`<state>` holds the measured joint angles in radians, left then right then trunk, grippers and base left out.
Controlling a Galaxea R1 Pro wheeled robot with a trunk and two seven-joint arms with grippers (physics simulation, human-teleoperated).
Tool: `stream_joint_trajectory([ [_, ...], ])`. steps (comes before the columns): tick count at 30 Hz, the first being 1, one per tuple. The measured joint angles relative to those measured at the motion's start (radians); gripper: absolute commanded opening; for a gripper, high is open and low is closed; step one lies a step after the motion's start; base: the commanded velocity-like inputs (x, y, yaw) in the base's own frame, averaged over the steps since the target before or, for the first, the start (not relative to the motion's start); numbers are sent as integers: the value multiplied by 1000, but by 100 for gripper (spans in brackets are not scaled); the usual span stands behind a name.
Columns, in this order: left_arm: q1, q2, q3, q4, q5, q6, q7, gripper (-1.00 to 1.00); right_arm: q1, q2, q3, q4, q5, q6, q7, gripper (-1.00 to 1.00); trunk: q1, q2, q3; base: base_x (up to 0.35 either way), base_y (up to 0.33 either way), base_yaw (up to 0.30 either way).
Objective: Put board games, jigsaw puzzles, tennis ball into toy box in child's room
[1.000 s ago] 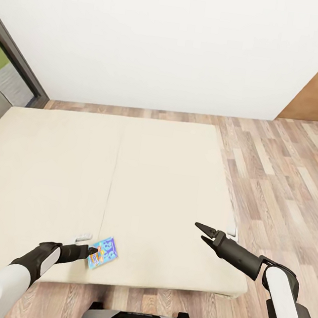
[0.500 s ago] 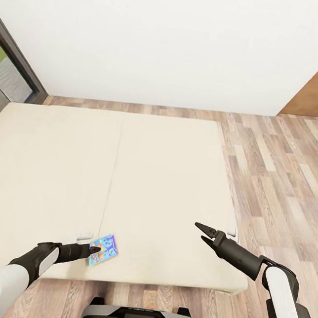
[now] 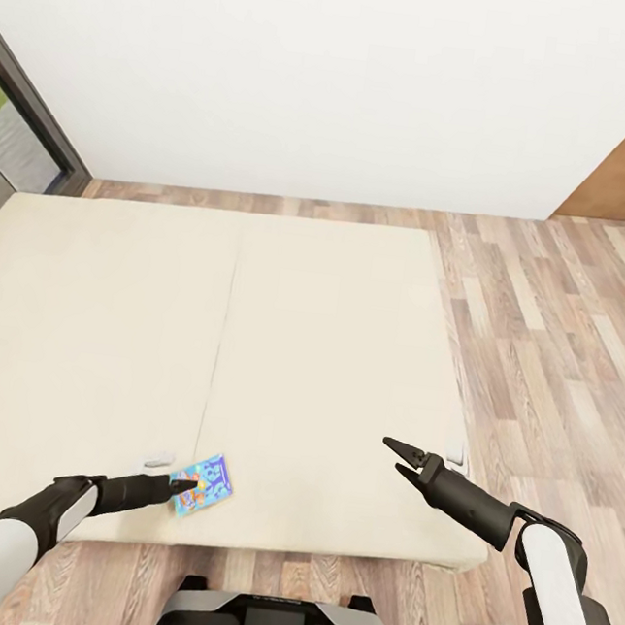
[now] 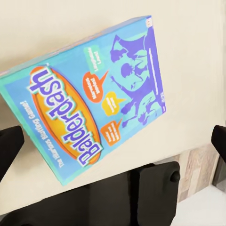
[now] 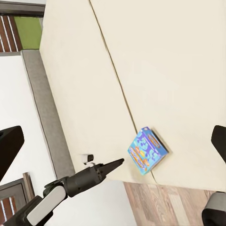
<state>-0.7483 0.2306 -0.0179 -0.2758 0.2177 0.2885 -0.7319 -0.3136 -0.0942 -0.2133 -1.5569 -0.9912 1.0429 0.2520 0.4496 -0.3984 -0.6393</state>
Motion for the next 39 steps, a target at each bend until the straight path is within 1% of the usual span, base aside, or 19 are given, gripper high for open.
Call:
stream_joint_trajectory([
  [13,1,-3,-1,4,1,-39,3,100,0,-1,-1,0,-2,0,1,100,0,0,-21,0,0,0],
  [39,2,1,3,6,6,-43,6,100,0,0,0,1,1,0,0,100,0,0,-64,0,0,0],
])
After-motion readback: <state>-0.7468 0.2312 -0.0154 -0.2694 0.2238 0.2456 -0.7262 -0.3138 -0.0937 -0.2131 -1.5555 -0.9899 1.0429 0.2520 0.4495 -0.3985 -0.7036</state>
